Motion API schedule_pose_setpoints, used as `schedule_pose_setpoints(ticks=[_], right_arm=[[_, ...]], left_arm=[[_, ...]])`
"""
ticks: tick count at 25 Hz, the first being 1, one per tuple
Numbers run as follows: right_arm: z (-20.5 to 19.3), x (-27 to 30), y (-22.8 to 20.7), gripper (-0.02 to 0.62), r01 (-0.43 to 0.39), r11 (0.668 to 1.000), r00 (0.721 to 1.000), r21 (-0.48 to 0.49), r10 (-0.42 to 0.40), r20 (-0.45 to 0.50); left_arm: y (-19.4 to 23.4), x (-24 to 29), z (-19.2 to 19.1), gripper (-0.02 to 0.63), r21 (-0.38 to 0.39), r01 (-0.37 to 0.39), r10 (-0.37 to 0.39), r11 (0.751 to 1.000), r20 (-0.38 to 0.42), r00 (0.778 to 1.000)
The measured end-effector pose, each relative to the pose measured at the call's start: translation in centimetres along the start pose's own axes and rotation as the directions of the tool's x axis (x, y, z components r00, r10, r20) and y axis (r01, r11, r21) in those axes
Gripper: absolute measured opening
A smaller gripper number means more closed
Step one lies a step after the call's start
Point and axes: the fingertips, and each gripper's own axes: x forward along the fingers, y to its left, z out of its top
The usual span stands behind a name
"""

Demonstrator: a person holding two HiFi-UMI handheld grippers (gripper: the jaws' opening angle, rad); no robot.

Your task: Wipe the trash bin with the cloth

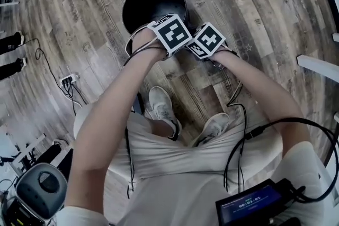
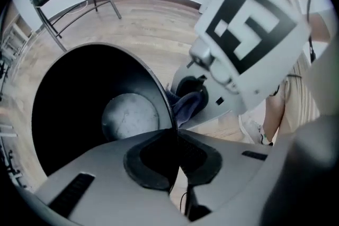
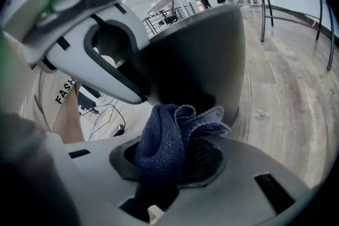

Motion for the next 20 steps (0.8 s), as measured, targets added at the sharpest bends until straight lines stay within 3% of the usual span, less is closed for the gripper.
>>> schedule_pose_setpoints(ticks=[5,8,10,12,13,15,17,20], right_arm=[[-1.9,4.4,-2.3,0.117,-0.030,0.972,0.997,0.234,0.012,0.076],[-3.2,4.7,-2.9,0.117,0.005,0.973,0.999,0.232,-0.015,0.041],[-3.8,4.0,-3.0,0.115,0.027,0.976,1.000,0.215,-0.026,-0.005],[-4.0,2.9,-2.5,0.117,0.033,0.982,0.998,0.187,-0.024,-0.050],[-3.9,2.3,-2.0,0.117,0.028,0.986,0.997,0.165,-0.017,-0.069],[-3.1,0.9,-0.3,0.115,0.007,0.994,0.996,0.111,0.003,-0.088],[-1.8,-0.8,1.7,0.116,-0.024,0.997,0.996,0.068,0.029,-0.080],[0.2,-3.3,4.3,0.117,-0.056,0.998,0.997,0.036,0.057,-0.051]], left_arm=[[1.7,-0.5,1.4,0.023,-0.189,-0.018,0.034,0.982,0.087,0.996],[2.8,-1.4,2.0,0.023,-0.302,0.015,0.045,0.953,0.192,0.980],[2.7,-2.3,2.5,0.025,-0.325,0.078,0.014,0.942,0.272,0.962],[2.6,-3.3,2.5,0.056,-0.289,0.102,-0.013,0.952,0.294,0.956],[2.6,-3.8,2.1,0.090,-0.249,0.083,-0.013,0.965,0.271,0.963],[2.8,-4.4,0.6,0.131,-0.141,0.006,0.018,0.990,0.171,0.985],[2.8,-4.2,-1.0,0.163,-0.053,-0.046,0.050,0.998,0.067,0.997],[2.7,-2.6,-2.8,0.163,-0.020,-0.051,0.051,0.998,0.003,0.999]])
